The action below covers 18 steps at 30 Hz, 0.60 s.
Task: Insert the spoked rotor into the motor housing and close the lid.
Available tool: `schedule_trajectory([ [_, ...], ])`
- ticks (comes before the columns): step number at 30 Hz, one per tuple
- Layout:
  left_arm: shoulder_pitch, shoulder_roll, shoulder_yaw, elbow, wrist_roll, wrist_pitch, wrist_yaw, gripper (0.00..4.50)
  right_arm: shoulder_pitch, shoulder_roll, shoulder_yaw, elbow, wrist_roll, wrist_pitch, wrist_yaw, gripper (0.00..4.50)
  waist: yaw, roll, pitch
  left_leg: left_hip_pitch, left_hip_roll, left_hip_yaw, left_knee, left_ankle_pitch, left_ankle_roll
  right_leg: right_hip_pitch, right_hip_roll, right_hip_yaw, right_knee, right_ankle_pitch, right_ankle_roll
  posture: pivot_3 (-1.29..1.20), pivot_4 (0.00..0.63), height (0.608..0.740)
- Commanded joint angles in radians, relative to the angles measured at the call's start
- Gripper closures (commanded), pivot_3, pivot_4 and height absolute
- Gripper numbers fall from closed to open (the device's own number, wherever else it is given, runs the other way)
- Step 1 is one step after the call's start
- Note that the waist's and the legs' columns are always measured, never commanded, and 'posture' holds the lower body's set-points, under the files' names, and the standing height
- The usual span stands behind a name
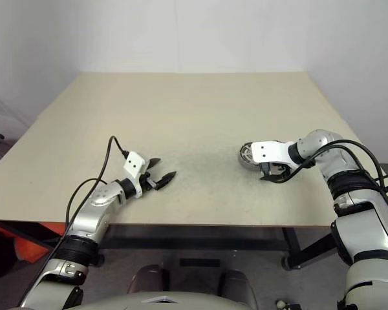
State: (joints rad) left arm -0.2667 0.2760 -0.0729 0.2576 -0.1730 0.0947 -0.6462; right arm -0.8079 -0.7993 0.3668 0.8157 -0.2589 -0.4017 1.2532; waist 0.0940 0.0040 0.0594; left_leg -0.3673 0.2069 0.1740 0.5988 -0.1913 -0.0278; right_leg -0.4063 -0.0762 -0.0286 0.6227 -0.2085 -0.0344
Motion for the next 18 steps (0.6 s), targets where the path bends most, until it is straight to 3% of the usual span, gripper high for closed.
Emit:
schedule_trajectory([
  [1,0.001,0.006,0.013,-0.035,-0.005,-0.010,0.001,0.25,-0.008,-0.029,-0.022,-0.027,0.005,-0.010,0.012,0.46,0.000,0.000,0.000,0.000,0.000,0.000,0.000,0.000,0.000,0.000,0.000,0.000,0.000,0.000,0.000,0.00,0.000,0.740],
  [6,-0.004,0.005,0.012,-0.029,-0.004,-0.010,0.000,0.25,-0.004,-0.022,-0.007,-0.017,-0.006,-0.021,0.022,0.46,0.000,0.000,0.000,0.000,0.000,0.000,0.000,0.000,0.000,0.000,0.000,0.000,0.000,0.000,0.000,0.00,0.000,0.740],
  [12,-0.009,0.005,0.014,-0.023,-0.004,-0.012,0.001,0.25,-0.014,-0.002,0.006,-0.003,-0.022,-0.034,0.024,2.41,0.000,0.000,0.000,0.000,0.000,0.000,0.000,0.000,0.000,0.000,0.000,0.000,0.000,0.000,0.000,0.00,0.000,0.740],
  [18,-0.006,0.004,0.016,-0.024,-0.004,-0.013,0.004,0.25,-0.030,0.027,0.015,0.040,-0.054,-0.049,-0.008,2.41,-0.009,-0.001,0.000,0.001,0.000,0.000,0.000,0.000,0.000,0.000,0.000,0.000,0.000,0.000,0.000,0.00,0.000,0.740],
])
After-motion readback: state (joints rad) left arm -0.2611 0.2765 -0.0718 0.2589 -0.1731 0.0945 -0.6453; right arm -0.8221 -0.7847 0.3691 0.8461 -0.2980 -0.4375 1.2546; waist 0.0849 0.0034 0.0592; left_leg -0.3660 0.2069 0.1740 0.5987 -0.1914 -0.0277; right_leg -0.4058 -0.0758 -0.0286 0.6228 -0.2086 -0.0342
